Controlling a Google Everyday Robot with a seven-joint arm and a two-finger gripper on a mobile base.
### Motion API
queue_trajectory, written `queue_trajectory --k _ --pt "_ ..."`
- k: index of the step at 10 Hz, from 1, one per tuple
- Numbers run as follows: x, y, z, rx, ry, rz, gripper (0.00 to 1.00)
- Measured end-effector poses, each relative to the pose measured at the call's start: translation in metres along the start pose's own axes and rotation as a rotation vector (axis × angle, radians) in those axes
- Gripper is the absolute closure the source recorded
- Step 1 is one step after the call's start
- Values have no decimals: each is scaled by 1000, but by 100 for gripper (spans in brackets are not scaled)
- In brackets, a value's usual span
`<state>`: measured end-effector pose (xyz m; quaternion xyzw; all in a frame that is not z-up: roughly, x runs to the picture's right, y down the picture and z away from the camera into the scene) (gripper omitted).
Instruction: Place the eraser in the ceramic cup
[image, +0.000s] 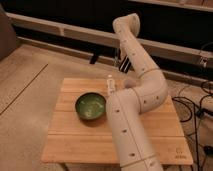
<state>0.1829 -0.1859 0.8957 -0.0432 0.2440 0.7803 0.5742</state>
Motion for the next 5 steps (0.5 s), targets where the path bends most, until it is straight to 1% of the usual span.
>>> queue_trajectory --k 1,2,3,4,5 --pt "-4 -10 1 12 -6 37 100" --pt "-6 -17 1 13 -9 71 100" --pt "-5 -19 1 11 -3 85 100" --pt "-1 -14 1 8 7 80 100" --pt "7 -2 1 9 28 44 100"
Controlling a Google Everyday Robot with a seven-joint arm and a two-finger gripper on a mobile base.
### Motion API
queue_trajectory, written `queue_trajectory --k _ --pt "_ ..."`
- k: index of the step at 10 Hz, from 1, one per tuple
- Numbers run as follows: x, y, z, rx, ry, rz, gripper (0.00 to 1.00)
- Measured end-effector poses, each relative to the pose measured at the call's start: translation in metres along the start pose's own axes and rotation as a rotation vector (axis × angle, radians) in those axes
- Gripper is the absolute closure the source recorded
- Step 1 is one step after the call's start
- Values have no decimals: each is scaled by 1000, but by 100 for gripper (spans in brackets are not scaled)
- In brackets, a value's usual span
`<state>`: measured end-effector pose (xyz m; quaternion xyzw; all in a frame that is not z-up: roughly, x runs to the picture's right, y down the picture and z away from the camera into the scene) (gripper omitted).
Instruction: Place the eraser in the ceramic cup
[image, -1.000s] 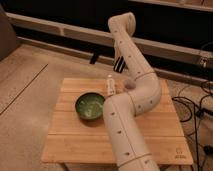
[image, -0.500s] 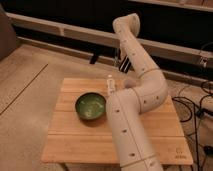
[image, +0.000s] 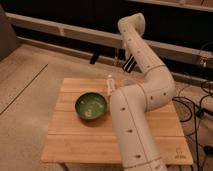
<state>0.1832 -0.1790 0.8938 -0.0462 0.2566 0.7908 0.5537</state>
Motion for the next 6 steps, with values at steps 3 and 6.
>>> queue_trajectory --k 3,6 --pt "13 13 0 27 30 -83 100" --pt "13 12 -2 28 32 -84 100"
